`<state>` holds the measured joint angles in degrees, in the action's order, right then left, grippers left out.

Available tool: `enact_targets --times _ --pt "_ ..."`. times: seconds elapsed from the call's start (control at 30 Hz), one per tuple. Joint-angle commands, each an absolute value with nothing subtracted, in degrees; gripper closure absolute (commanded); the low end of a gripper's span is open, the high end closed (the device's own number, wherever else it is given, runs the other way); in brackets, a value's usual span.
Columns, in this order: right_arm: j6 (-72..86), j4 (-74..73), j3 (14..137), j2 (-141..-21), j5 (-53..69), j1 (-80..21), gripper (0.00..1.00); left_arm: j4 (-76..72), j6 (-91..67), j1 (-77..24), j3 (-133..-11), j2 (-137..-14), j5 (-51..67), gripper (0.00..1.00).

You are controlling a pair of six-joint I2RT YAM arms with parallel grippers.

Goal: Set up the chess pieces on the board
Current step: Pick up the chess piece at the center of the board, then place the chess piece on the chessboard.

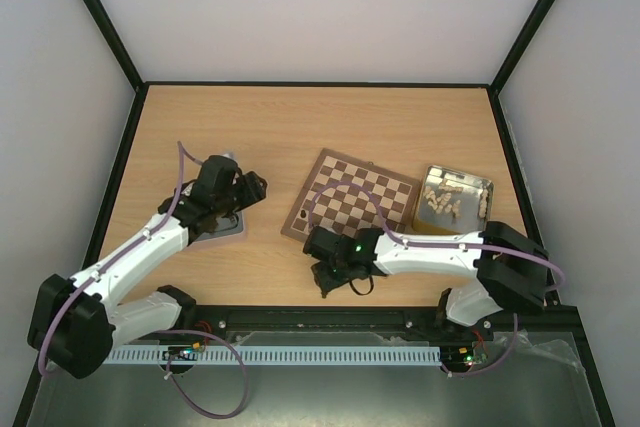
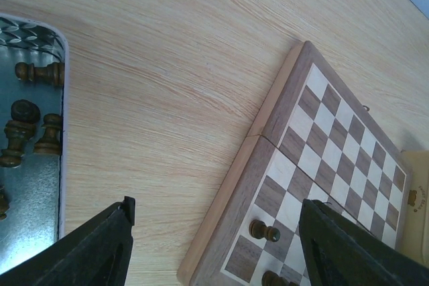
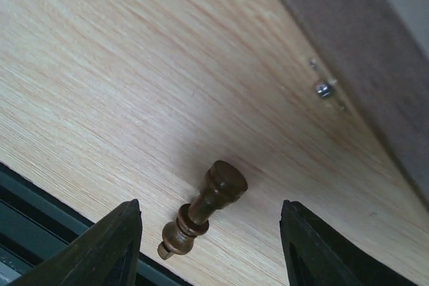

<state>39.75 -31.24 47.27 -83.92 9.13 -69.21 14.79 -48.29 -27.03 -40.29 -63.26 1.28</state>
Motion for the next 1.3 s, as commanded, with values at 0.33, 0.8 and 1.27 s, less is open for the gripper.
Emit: enact_targets --times 0.33,0.8,1.27 --pt "43.45 -32.66 46.96 -90.33 6.7 -72.51 0.61 15.76 -48.91 -26.81 -39.22 -60.38 0.7 0.3" --pt "40.33 -30.32 46.22 -86.94 0.09 -72.51 0.92 16.25 -48.79 -26.81 -39.18 -58.64 3.06 0.29" --pt "20.53 -22.7 50.03 -68.4 0.0 -69.1 0.92 -1.22 -46.39 -30.71 -36.51 -56.95 35.88 0.22"
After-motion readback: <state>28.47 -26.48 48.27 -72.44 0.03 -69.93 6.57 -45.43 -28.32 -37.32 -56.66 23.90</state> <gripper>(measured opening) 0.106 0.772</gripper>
